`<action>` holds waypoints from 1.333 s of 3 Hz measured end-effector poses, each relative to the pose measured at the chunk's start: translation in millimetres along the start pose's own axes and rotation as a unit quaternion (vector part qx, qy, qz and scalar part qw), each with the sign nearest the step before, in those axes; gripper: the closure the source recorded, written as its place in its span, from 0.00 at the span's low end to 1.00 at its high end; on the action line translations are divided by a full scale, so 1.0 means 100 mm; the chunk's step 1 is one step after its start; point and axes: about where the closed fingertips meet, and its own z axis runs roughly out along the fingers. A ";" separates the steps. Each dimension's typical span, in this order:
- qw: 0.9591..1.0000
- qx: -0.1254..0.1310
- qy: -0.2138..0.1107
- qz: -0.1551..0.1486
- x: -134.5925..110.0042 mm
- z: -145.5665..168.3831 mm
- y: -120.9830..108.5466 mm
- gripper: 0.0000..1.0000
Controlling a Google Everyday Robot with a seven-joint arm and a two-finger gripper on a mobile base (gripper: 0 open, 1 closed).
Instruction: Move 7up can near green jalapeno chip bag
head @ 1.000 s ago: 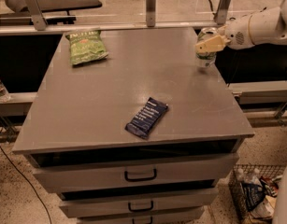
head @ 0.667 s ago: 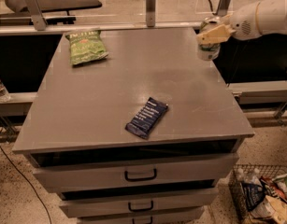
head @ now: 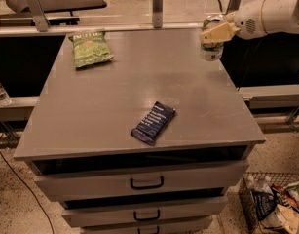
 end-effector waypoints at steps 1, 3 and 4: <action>1.000 -0.013 -0.018 -0.007 -0.20 0.23 0.18 1.00; 0.995 -0.034 -0.095 -0.015 -1.06 1.02 1.27 1.00; 0.992 -0.041 -0.118 0.002 -1.22 1.36 1.54 1.00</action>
Offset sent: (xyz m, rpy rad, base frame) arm -0.0266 0.2356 0.0454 0.1809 -0.1545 0.0986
